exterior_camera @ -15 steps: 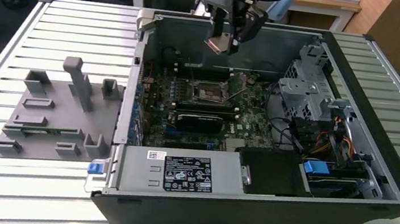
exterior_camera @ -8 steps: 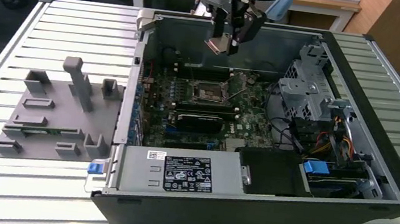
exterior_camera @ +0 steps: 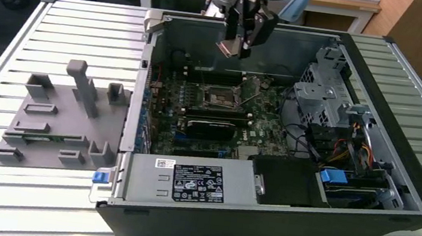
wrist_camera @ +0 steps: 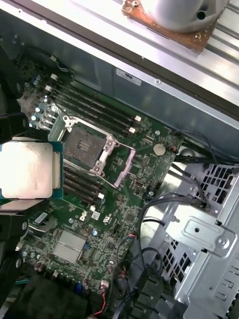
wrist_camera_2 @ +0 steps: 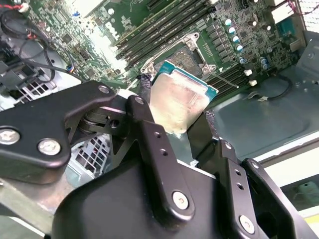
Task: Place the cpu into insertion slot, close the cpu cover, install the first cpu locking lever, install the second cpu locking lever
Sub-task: 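Place the cpu into insertion slot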
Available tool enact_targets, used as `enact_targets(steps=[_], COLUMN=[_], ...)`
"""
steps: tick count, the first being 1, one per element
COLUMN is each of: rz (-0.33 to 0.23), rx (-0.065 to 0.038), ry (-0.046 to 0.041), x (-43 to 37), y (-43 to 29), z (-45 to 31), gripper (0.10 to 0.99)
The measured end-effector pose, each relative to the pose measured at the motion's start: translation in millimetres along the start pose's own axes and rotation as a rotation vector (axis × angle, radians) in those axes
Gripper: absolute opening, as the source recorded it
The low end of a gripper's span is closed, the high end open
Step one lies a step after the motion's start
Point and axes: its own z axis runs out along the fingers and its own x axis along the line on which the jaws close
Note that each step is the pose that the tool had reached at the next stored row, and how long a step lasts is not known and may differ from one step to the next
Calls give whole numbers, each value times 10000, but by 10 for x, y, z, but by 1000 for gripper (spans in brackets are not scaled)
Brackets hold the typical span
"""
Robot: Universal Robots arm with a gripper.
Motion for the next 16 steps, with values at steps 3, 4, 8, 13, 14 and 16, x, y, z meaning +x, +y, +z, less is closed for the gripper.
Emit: enact_targets(steps=[3, 4, 8, 13, 14, 16], rz=[272, 366, 757, 1198, 1286, 1467], rx=[16, 20, 40, 61, 66, 78], ry=[-28, -36, -68, -103, -111, -133], x=[0, 0, 0, 1, 1, 1], y=[0, 0, 0, 0, 0, 0], z=[2, 2, 6, 10, 11, 13], gripper=[541, 541, 541, 541, 541, 541])
